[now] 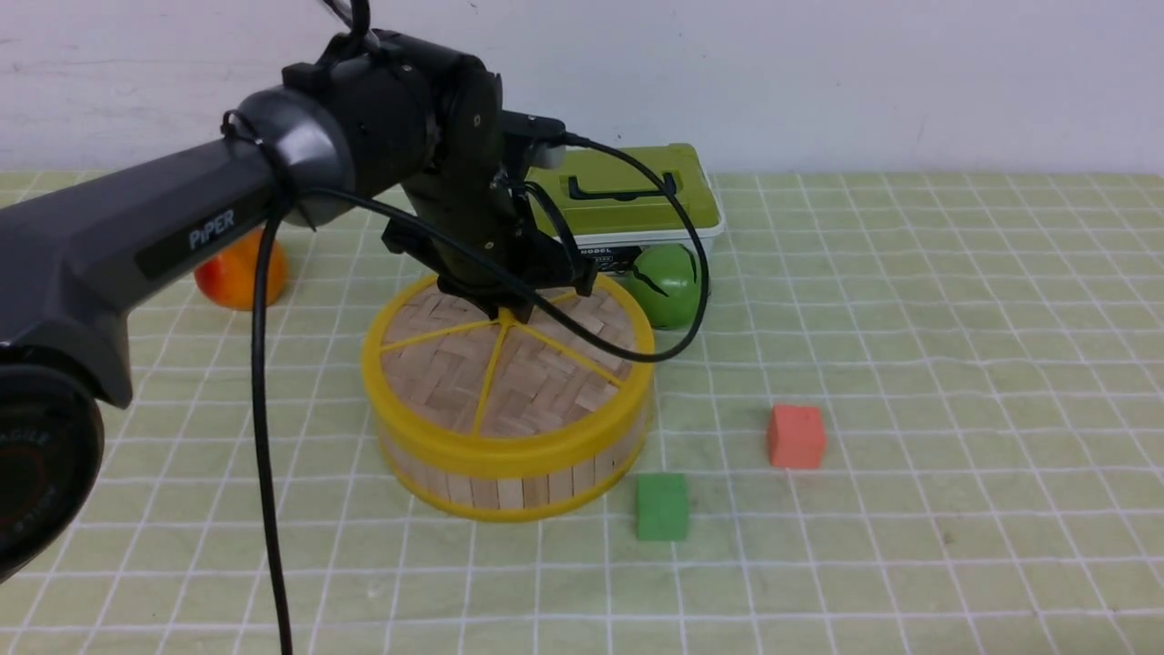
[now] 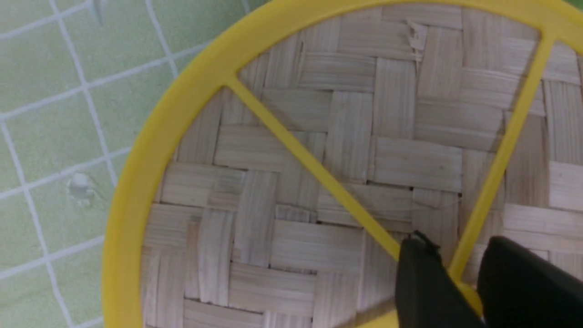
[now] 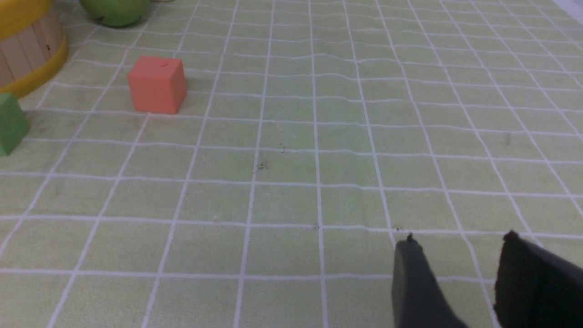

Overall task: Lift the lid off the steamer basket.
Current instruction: Use the left arm to lift the lid of the steamer, then use the left arm to place the steamer lid on the table

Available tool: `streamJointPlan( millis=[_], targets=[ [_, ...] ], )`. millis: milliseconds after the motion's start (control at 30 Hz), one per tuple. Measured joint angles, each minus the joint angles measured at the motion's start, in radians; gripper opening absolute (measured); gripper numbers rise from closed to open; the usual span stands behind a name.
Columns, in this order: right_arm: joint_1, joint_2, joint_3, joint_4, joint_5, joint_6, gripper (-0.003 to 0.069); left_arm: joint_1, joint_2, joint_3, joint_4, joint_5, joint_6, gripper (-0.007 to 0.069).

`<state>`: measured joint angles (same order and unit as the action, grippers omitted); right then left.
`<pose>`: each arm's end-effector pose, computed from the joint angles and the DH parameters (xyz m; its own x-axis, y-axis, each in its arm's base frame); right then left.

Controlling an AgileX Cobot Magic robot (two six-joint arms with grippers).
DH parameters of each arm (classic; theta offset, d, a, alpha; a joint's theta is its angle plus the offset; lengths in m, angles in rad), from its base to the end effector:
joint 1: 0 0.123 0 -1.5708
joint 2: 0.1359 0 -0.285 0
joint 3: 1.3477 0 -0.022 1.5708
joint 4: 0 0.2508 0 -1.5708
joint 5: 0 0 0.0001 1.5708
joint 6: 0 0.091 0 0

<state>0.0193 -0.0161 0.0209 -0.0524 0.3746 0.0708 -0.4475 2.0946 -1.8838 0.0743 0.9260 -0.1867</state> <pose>0.0523 -0.0007 0.1734 -0.2875 0.0165 -0.9576 0.0054 0.9999 0.0156 0.4274 -0.1992 0.2603 -0.8307 0.2420 -0.5013 0.2906 0.9566 -0.0197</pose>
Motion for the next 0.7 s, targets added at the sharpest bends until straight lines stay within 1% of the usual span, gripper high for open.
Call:
streamJointPlan(
  millis=[33,67,200,500,633,700],
  targets=[
    [0.0,0.0,0.0,0.0,0.0,0.0,0.0241,0.0,0.0,0.0,0.0,0.0,-0.004,0.0116],
    [0.0,0.0,0.0,0.0,0.0,0.0,0.0241,0.0,0.0,0.0,0.0,0.0,-0.011,0.0109],
    [0.0,0.0,0.0,0.0,0.0,0.0,0.0241,0.0,0.0,0.0,0.0,-0.003,-0.037,0.011],
    [0.0,0.0,0.0,0.0,0.0,0.0,0.0241,0.0,-0.064,-0.035,0.004,0.03,-0.042,0.011],
    [0.0,0.0,0.0,0.0,0.0,0.0,0.0241,-0.001,-0.167,-0.05,0.06,0.044,-0.043,0.011],
    [0.0,0.0,0.0,0.0,0.0,0.0,0.0241,-0.001,-0.245,-0.051,0.137,0.102,-0.043,0.011]
  ],
)
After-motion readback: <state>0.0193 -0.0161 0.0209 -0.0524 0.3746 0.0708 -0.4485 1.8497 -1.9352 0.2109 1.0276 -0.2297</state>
